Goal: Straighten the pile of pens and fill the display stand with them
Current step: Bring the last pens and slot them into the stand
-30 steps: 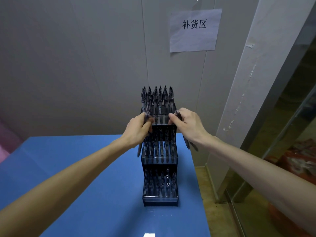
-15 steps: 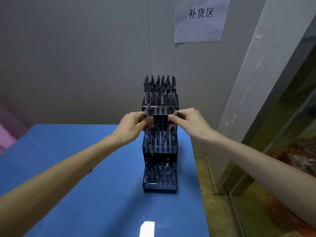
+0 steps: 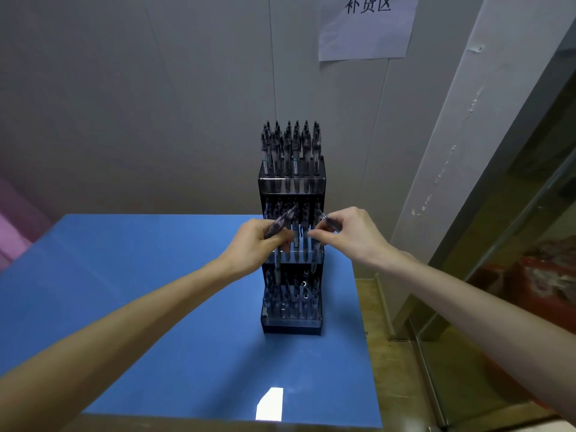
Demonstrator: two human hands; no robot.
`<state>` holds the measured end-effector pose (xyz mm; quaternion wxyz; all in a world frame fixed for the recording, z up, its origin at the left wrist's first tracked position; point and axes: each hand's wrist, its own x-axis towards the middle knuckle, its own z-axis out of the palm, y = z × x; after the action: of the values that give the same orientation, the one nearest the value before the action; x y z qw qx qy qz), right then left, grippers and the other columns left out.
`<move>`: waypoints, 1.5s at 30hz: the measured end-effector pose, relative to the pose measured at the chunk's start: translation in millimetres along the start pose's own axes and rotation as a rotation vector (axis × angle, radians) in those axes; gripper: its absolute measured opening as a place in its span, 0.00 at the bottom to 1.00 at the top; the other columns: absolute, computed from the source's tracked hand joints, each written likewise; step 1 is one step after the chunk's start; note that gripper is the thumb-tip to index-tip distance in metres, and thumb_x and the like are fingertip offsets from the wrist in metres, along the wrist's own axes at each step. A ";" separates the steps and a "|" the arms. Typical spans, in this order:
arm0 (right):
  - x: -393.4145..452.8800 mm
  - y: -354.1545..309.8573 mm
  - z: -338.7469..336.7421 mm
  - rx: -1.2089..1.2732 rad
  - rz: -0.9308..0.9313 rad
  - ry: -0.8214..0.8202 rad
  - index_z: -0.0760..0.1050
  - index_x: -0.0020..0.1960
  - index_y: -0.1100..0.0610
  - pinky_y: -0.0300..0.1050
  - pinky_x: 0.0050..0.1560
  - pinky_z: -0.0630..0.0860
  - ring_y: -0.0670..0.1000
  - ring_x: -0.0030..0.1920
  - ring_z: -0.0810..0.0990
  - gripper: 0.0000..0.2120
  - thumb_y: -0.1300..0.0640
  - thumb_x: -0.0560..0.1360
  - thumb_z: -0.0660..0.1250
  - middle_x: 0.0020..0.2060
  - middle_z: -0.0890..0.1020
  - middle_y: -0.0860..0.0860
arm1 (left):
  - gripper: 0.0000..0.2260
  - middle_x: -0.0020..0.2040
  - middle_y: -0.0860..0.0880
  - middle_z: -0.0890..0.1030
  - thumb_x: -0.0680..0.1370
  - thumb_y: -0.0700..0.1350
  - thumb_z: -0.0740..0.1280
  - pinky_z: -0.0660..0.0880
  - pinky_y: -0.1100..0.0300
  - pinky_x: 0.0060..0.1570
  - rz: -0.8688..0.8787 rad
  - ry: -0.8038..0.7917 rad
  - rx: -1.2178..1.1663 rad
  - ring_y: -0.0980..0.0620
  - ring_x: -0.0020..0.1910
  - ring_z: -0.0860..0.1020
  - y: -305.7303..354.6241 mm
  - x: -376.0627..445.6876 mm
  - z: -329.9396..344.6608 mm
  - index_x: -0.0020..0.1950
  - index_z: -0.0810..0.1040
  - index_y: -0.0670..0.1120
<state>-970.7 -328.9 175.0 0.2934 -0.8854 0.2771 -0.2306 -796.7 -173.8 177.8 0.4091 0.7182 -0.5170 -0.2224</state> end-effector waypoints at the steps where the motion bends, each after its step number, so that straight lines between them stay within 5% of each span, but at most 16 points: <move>1: -2.2 2.9 1.6 -0.023 0.009 0.005 0.84 0.37 0.52 0.45 0.33 0.68 0.45 0.28 0.68 0.16 0.41 0.74 0.74 0.28 0.80 0.50 | 0.17 0.33 0.49 0.81 0.83 0.52 0.67 0.67 0.59 0.35 -0.008 -0.013 0.007 0.55 0.29 0.69 -2.9 -0.7 4.4 0.39 0.83 0.45; 7: -13.4 15.5 11.0 -0.087 0.062 0.046 0.82 0.38 0.57 0.50 0.36 0.75 0.54 0.33 0.77 0.19 0.42 0.77 0.71 0.32 0.82 0.52 | 0.12 0.42 0.53 0.84 0.84 0.48 0.63 0.75 0.59 0.44 -0.076 -0.098 0.043 0.57 0.38 0.79 -13.1 -3.7 18.0 0.45 0.83 0.58; 10: -17.7 12.9 14.5 -0.101 0.038 0.060 0.84 0.42 0.54 0.47 0.37 0.73 0.51 0.34 0.77 0.14 0.44 0.77 0.71 0.32 0.82 0.49 | 0.11 0.49 0.46 0.85 0.83 0.45 0.62 0.77 0.48 0.59 -0.132 -0.153 0.031 0.44 0.53 0.82 -21.4 -2.7 17.6 0.57 0.84 0.52; 13: -19.5 6.8 19.1 -0.181 -0.007 0.047 0.84 0.44 0.54 0.49 0.39 0.77 0.53 0.36 0.79 0.15 0.43 0.77 0.71 0.34 0.83 0.50 | 0.10 0.52 0.41 0.85 0.81 0.46 0.63 0.77 0.45 0.62 -0.153 -0.192 0.026 0.41 0.55 0.82 -28.1 -1.2 15.4 0.55 0.83 0.57; 16: -16.7 2.6 19.7 -0.162 -0.004 0.052 0.85 0.44 0.51 0.46 0.40 0.77 0.49 0.37 0.80 0.10 0.44 0.75 0.73 0.37 0.85 0.47 | 0.08 0.52 0.50 0.85 0.83 0.44 0.65 0.75 0.59 0.60 -0.149 -0.220 -0.012 0.51 0.54 0.82 -32.8 -3.2 15.7 0.56 0.82 0.55; 18: -14.6 0.0 20.5 -0.156 0.012 0.039 0.85 0.44 0.50 0.44 0.38 0.75 0.45 0.35 0.77 0.08 0.46 0.75 0.74 0.35 0.84 0.45 | 0.06 0.49 0.56 0.86 0.83 0.42 0.67 0.76 0.60 0.58 -0.124 -0.168 -0.001 0.57 0.53 0.82 -38.7 -4.0 17.1 0.55 0.83 0.50; 22: -11.6 -4.2 28.1 -0.135 0.035 0.018 0.86 0.43 0.50 0.45 0.36 0.74 0.46 0.34 0.77 0.07 0.48 0.75 0.74 0.34 0.83 0.46 | 0.05 0.34 0.61 0.78 0.79 0.46 0.73 0.70 0.64 0.36 -0.056 -0.065 0.083 0.60 0.34 0.74 -44.7 -7.6 22.7 0.46 0.79 0.52; 26: -10.6 -8.4 31.6 -0.086 0.017 0.044 0.86 0.44 0.50 0.41 0.35 0.69 0.43 0.33 0.76 0.06 0.49 0.76 0.74 0.33 0.82 0.44 | 0.06 0.36 0.54 0.81 0.76 0.50 0.76 0.73 0.56 0.37 -0.045 0.001 0.159 0.55 0.34 0.75 -51.1 -8.0 24.4 0.44 0.80 0.51; 33: -6.4 -9.9 36.8 -0.119 0.014 0.096 0.86 0.45 0.49 0.43 0.38 0.73 0.44 0.36 0.78 0.08 0.46 0.76 0.73 0.35 0.83 0.43 | 0.06 0.37 0.57 0.84 0.72 0.51 0.80 0.79 0.54 0.42 -0.122 0.043 0.160 0.58 0.39 0.81 -64.4 -7.7 26.3 0.43 0.85 0.54; 37: -11.1 -6.1 43.3 -0.161 0.035 0.043 0.87 0.47 0.50 0.41 0.39 0.72 0.44 0.37 0.79 0.07 0.48 0.77 0.73 0.35 0.82 0.42 | 0.07 0.37 0.57 0.85 0.70 0.51 0.81 0.71 0.61 0.35 -0.153 0.086 0.157 0.65 0.31 0.76 -69.4 -8.4 25.5 0.42 0.84 0.55; 45: -18.3 0.1 58.3 -0.186 0.071 -0.039 0.86 0.47 0.53 0.41 0.39 0.70 0.44 0.34 0.76 0.09 0.48 0.77 0.73 0.34 0.82 0.44 | 0.10 0.33 0.60 0.83 0.68 0.51 0.82 0.70 0.61 0.34 -0.114 0.051 0.143 0.61 0.31 0.76 -67.9 -12.7 28.7 0.39 0.81 0.57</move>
<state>-951.1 -294.7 128.3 0.2232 -0.9027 0.3230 -0.1760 -784.6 -163.4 104.7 0.3565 0.7794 -0.4792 -0.1893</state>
